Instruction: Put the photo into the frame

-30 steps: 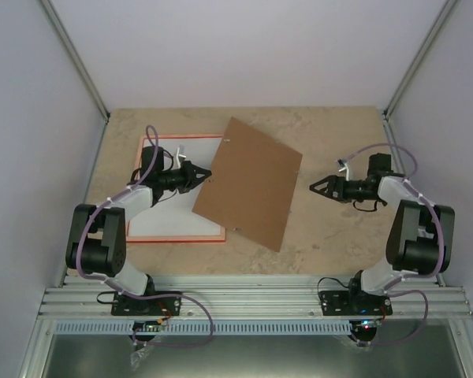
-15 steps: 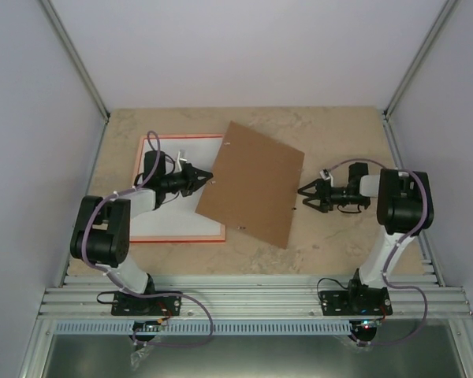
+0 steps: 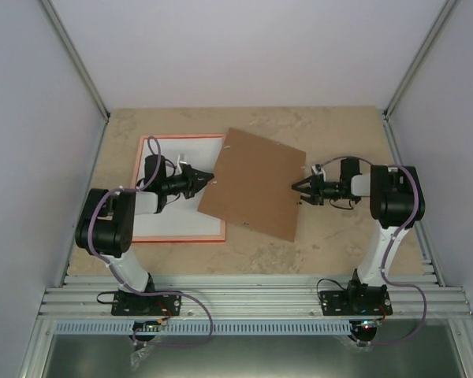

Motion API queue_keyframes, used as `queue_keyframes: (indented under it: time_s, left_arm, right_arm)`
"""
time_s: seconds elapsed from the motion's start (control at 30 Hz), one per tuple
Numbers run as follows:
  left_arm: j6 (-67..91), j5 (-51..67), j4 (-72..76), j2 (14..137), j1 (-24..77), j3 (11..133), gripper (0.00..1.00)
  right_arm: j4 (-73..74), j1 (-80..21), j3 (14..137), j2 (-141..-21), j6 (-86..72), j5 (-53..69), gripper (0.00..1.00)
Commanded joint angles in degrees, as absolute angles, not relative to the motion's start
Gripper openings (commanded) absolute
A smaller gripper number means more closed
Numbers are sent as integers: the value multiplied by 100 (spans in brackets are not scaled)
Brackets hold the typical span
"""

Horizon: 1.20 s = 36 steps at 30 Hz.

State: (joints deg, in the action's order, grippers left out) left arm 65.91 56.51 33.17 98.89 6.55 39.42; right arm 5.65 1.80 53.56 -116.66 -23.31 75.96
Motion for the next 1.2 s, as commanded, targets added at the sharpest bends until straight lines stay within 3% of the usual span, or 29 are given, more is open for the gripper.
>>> queue_keyframes:
  time_s: [0.0,0.17,0.27,0.3,0.33,0.4,0.43,0.5,0.77,0.93,1.17]
  left_arm:
    - [6774,5955,4018,9884,642,3790,0]
    - [6316,5953,3635,9733,643,3831,0]
    - [5652,5889,2964,9555,633,3919,0]
    - [5379,5813,2641,9481,632,3978,5]
    - [5019,5701,2262,9400,602,4078,17]
    - [4229,5374,1346,9130,465,4362,61]
    - [3789,5141,752,9006,352,4574,75]
    - [2845,4506,-250,8765,81,4866,82]
    - [732,2191,-2212,8544,-1460,5688,87]
    - [-132,1984,-2510,9014,-2030,5978,90]
    - [-788,2093,-2964,10150,-2605,6630,92]
  right_arm:
    - [-996,-126,5301,-11173,-3527,7922,44]
    - [-751,-208,5473,-10631,-3595,8032,24]
    - [718,-185,5929,-10267,-2644,8018,11]
    - [1238,-179,6103,-10161,-2320,7951,4]
    - [1773,-179,6297,-10063,-2003,7733,1]
    - [2874,-167,6676,-9748,-1356,7012,1]
    - [3206,-162,6773,-9511,-1156,6508,1]
    - [3541,-157,6872,-8951,-970,5647,1]
    - [5047,-85,7932,-8331,-174,4362,1]
    - [5528,553,7981,-8596,-123,5841,1]
    - [5388,615,8127,-8599,-224,6396,1]
